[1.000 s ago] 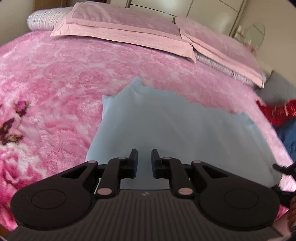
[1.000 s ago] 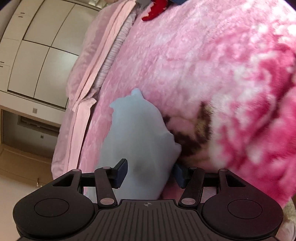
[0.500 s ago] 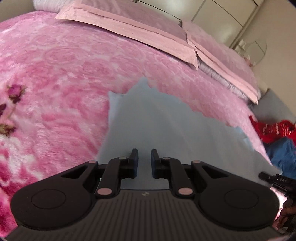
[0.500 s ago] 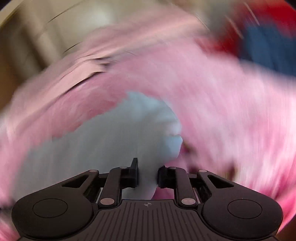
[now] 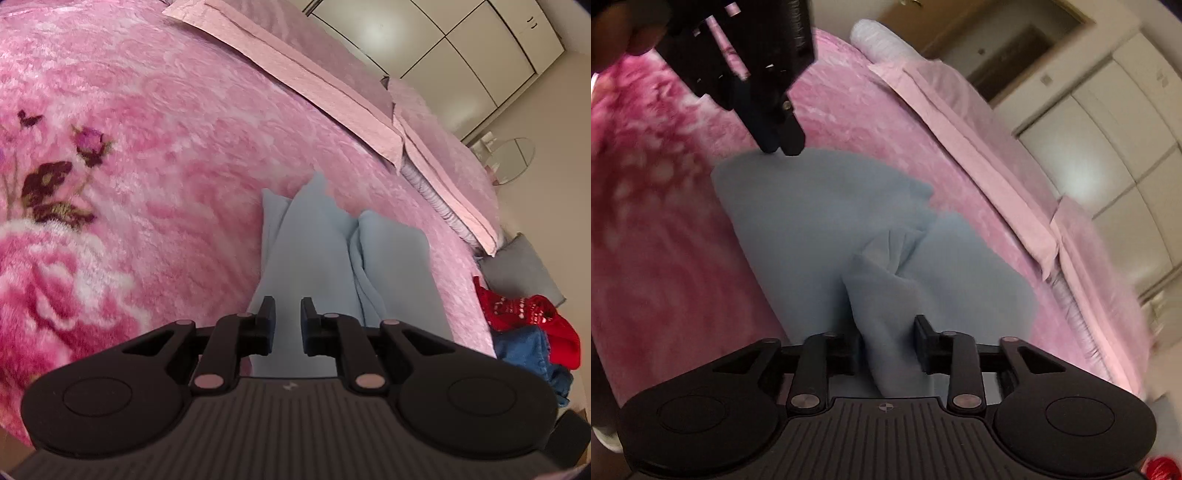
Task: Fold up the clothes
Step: 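Grasp the sweatshirt edges with both grippers, then lift the held edges with both grippers and fold the sweatshirt over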
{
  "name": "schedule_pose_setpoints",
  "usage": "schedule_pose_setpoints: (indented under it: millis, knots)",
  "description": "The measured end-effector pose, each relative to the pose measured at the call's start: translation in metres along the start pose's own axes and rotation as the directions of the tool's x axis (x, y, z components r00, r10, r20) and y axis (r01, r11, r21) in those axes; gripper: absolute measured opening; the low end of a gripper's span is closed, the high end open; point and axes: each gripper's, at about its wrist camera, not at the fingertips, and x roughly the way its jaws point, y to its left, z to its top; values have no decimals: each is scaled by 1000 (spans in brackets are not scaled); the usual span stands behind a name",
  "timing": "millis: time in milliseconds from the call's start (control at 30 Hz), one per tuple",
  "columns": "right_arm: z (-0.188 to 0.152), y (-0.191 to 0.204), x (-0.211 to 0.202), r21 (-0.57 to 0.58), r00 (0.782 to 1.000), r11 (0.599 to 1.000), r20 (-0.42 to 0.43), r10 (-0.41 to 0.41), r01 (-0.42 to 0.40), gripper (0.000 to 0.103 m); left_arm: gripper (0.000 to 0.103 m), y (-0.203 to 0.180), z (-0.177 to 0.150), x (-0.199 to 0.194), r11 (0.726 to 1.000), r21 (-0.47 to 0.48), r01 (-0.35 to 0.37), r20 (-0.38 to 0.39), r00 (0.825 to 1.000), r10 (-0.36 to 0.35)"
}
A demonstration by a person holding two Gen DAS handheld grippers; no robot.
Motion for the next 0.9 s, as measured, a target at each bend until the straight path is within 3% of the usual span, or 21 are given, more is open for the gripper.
schedule_pose_setpoints:
  millis: [67,133,233,267,333,367,400,433,500,533,600,667,700,767,900]
  knots:
    - [0,-13,-8,51,999,997,0,51,-51,45,11,1,-1,-4,1000,-11,9,-3,1000,-9]
    - [-2,-31,-24,112,995,989,35,90,-93,75,11,-3,1,-4,999,-16,27,-4,1000,-27]
    - [-8,-68,-47,242,981,954,114,154,-178,75,16,-12,6,1,997,-21,71,-16,997,-72]
    - [-11,-85,-50,309,975,927,127,180,-211,75,19,-15,8,5,996,-23,86,-24,996,-86]
    - [-22,-121,-52,490,970,837,125,209,-244,75,22,-21,13,17,993,-32,110,-54,992,-112]
    - [-29,-139,-51,579,967,776,122,222,-251,74,23,-23,16,26,991,-42,123,-74,989,-126]
    - [-40,-159,-42,678,967,695,102,232,-238,65,23,-25,19,36,989,-55,137,-94,985,-141]
    - [-54,-178,-29,777,964,590,80,255,-220,53,24,-27,23,46,987,-68,146,-115,981,-153]
    - [-80,-215,-2,921,950,353,50,308,-163,46,26,-29,31,68,983,-95,157,-161,972,-171]
    - [-94,-225,10,958,940,249,54,336,-144,39,26,-30,35,79,982,-103,161,-181,967,-177]
    - [-118,-242,34,993,921,56,75,382,-104,37,27,-33,43,99,980,-110,164,-215,959,-185]
    - [-136,-252,53,991,896,-101,124,427,-89,37,28,-34,48,115,978,-126,168,-245,950,-195]
    - [-139,-253,64,985,881,-148,144,450,-86,37,28,-34,50,123,976,-136,170,-259,945,-200]
    - [-140,-256,79,982,871,-178,147,469,-70,37,28,-35,53,137,971,-158,179,-279,935,-218]
    - [-130,-262,91,989,865,-121,130,484,-81,37,28,-44,51,156,968,-148,202,-311,920,-240]
